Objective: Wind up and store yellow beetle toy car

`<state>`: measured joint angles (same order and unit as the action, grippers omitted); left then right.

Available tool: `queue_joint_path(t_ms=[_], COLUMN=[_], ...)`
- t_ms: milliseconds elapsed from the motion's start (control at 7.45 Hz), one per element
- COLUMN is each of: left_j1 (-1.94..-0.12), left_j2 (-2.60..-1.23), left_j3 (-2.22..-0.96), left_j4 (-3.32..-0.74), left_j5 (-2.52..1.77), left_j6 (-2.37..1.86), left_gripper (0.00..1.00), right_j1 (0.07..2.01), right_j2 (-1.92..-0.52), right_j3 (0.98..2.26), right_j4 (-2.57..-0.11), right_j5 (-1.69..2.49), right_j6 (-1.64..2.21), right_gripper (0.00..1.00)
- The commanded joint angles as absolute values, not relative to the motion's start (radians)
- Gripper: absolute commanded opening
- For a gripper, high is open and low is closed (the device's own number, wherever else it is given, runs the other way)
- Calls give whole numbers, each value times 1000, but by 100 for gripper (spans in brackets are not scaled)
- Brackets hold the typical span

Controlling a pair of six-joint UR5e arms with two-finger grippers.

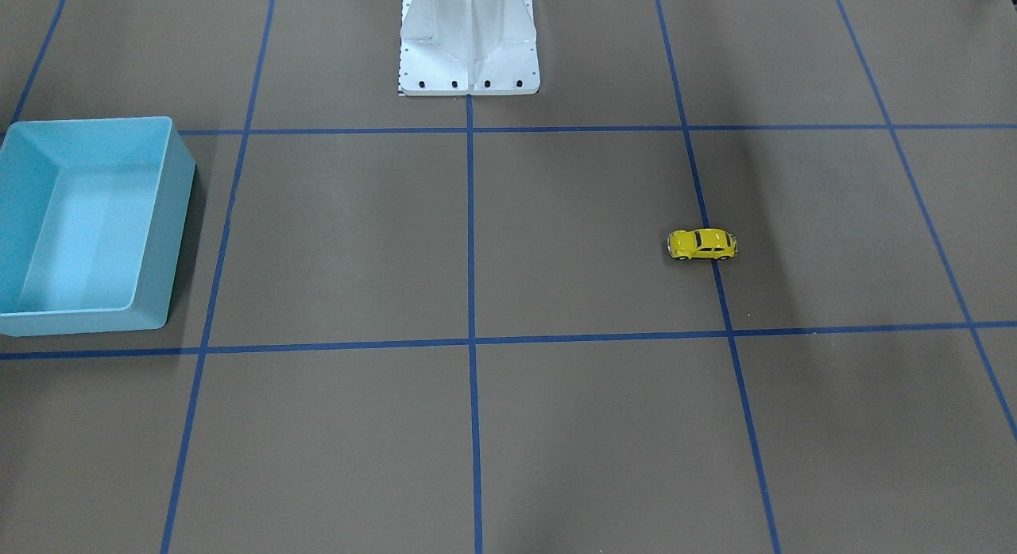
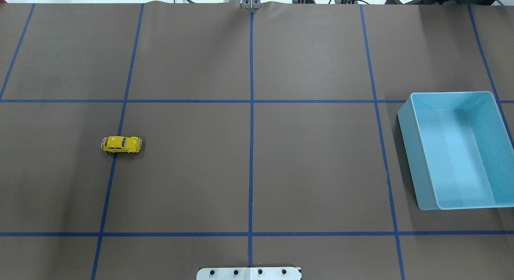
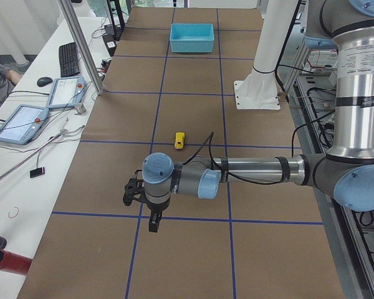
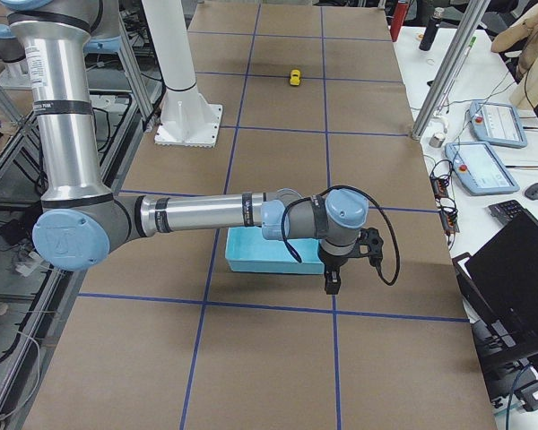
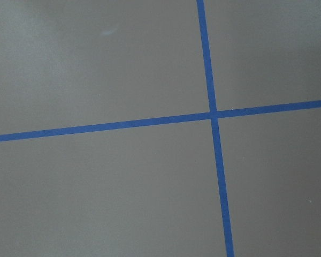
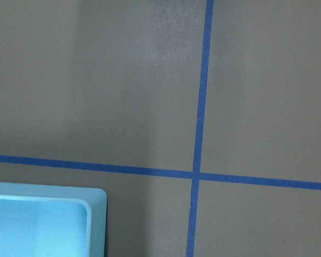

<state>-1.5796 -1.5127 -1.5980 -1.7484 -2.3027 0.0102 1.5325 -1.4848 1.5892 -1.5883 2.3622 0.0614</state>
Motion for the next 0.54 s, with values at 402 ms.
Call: queue_joint_path(t_ms=[402], left_j1=[-1578], left_j2=[-1502], left_j3=[-1598], left_j4=[-1741], left_j5=[-2349], left_j6=[9], left_gripper=[100], right_j1=[1545], right_j2=[-1585], right_j3=[1670], right_j4=[-1589], right_j5=[2355], right_j6=[161], right_gripper=[100])
